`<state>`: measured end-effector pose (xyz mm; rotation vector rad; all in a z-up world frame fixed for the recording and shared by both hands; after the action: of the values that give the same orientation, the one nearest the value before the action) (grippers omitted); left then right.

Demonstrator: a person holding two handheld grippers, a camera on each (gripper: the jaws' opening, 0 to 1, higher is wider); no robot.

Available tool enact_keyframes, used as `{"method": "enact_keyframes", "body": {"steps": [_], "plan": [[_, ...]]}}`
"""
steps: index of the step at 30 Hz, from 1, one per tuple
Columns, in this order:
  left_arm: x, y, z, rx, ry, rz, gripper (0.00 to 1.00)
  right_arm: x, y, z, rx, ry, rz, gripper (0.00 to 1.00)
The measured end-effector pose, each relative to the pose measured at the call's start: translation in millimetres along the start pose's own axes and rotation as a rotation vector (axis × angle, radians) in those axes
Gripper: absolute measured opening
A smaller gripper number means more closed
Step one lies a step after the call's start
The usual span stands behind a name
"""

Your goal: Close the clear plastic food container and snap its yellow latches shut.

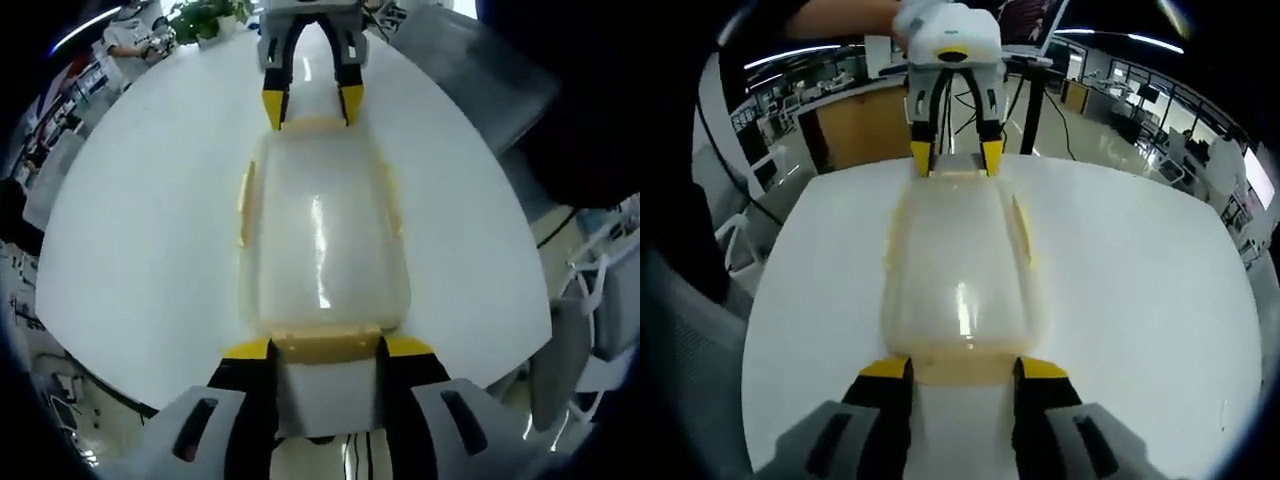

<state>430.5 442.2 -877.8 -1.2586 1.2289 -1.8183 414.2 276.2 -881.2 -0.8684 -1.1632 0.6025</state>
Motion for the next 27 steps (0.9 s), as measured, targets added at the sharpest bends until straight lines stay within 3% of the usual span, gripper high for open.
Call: {"method": "enact_keyframes", "body": {"steps": [6,12,27], "plan": [[-2.9,-1.1,1.9,-0.007,0.001,0.011,0.37,0.0,-0.5,-0.4,-0.004,-0.006,0.01,0.38],[-3.9,-1.7,2.1,0.032,-0.068,-0.051,0.37,0.4,0.1,-0.6,-0.009,0.002,0.017,0.37],[-1.9,-1.3,2.2,0.048,-0.104,-0.03,0.35,1.7,-2.9,-3.9,0.016,-0.008,0.019,0.36]]}}
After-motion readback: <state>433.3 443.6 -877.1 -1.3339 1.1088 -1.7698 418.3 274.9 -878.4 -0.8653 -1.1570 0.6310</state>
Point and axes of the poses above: the point that each gripper's makers call its tool centre point, and the gripper's own axes: y roughly forward along the fingers, z roughly to its left, x roughly out of its top, the point moved 1 cm from there along -y, roughly backward along the fingers, and after that the axes turned 15 degrees about y, right-handed, at the moved point
